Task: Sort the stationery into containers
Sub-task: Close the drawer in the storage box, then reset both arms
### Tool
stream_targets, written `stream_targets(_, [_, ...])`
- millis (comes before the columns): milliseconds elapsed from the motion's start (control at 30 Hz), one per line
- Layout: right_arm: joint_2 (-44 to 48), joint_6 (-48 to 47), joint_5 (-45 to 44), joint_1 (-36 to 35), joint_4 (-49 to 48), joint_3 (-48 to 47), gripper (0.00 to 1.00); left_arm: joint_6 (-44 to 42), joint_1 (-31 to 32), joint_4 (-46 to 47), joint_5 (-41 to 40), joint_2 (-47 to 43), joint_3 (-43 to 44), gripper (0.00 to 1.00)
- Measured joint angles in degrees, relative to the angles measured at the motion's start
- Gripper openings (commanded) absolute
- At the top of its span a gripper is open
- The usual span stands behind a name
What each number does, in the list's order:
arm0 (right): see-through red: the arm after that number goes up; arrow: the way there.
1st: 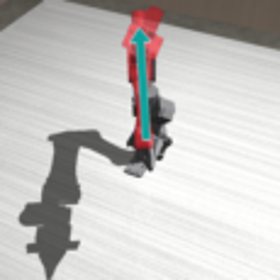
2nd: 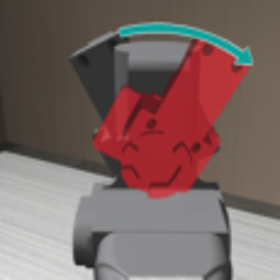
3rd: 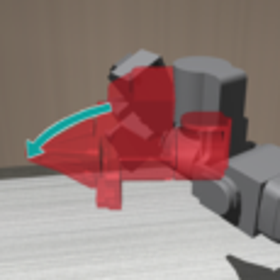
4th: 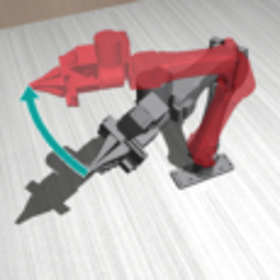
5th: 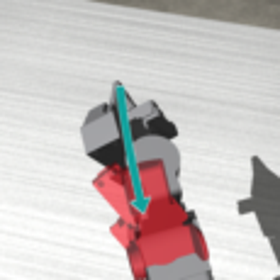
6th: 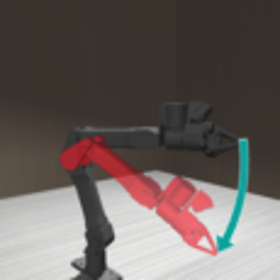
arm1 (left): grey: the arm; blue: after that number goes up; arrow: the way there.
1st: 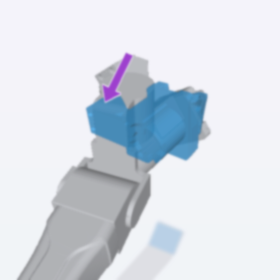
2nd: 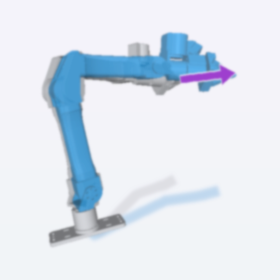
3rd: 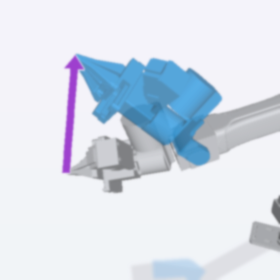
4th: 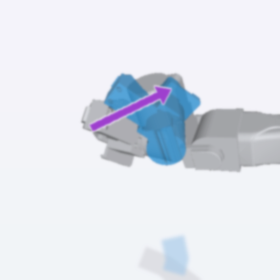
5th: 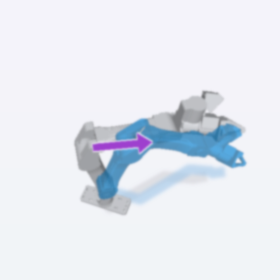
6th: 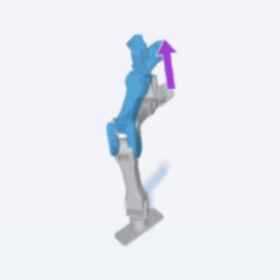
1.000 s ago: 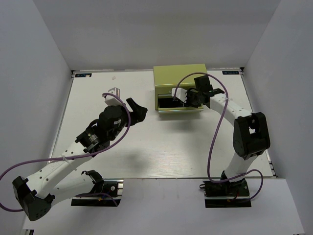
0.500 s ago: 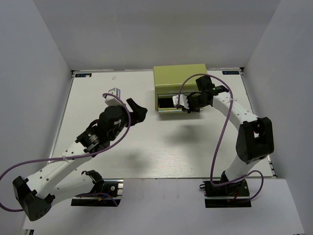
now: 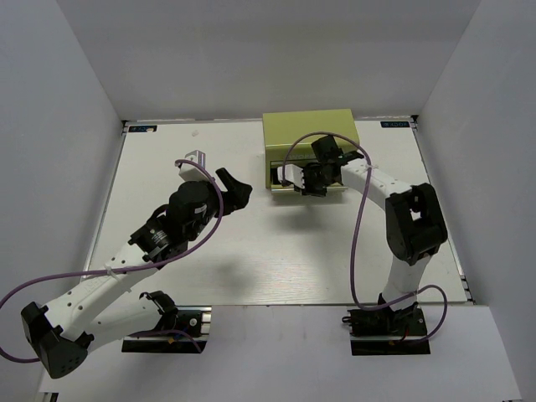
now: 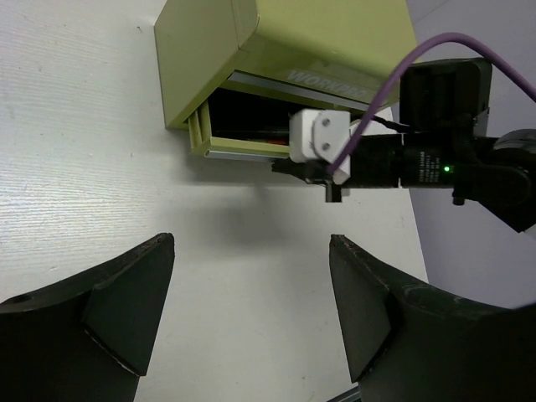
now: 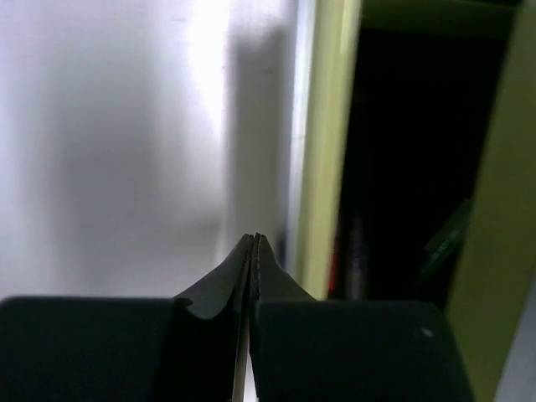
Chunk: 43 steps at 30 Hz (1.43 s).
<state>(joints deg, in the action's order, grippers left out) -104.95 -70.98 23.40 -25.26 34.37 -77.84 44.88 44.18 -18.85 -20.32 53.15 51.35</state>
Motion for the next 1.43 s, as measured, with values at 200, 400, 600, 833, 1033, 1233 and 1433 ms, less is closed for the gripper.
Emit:
stream_targets(200, [-2.19,9.66,-10.21,-2.10,-12.52,1.55,0.00,0.00,0.00,-0.13,0.00,0.00,0.00,0.85])
stream_targets(400, [-4.74,12.96,-18.47,-2.73,-22.25,1.55,0.02,0.00,0.00,-0.31,0.00,0.00,0.00,0.85])
stream_targets(600, [-6.54,13.90,-21.57,-3.39,-23.89,1.53,0.04,0.02,0.00,-0.37,0.00,0.00,0.00,0.87])
stream_targets(833, [-1.95,14.78,-14.36,-2.75,-23.30,5.33,0.20,-0.11,0.00,-0.35,0.28,-0.07,-0.07,0.98])
stream_targets(1033, [13.16,26.32,-5.42,-2.47,-17.97,10.78,0.90,-1.16,0.00,0.07,1.95,-0.42,-1.70,0.99])
stream_targets(1233, [18.32,43.19,-8.02,-1.97,-16.04,9.77,0.90,-2.03,0.00,1.09,4.02,0.68,-2.82,0.99])
stream_targets(1433, [26.58,51.91,-10.58,-0.68,-16.55,13.29,0.90,-3.52,0.00,2.84,7.58,5.11,-3.43,0.99])
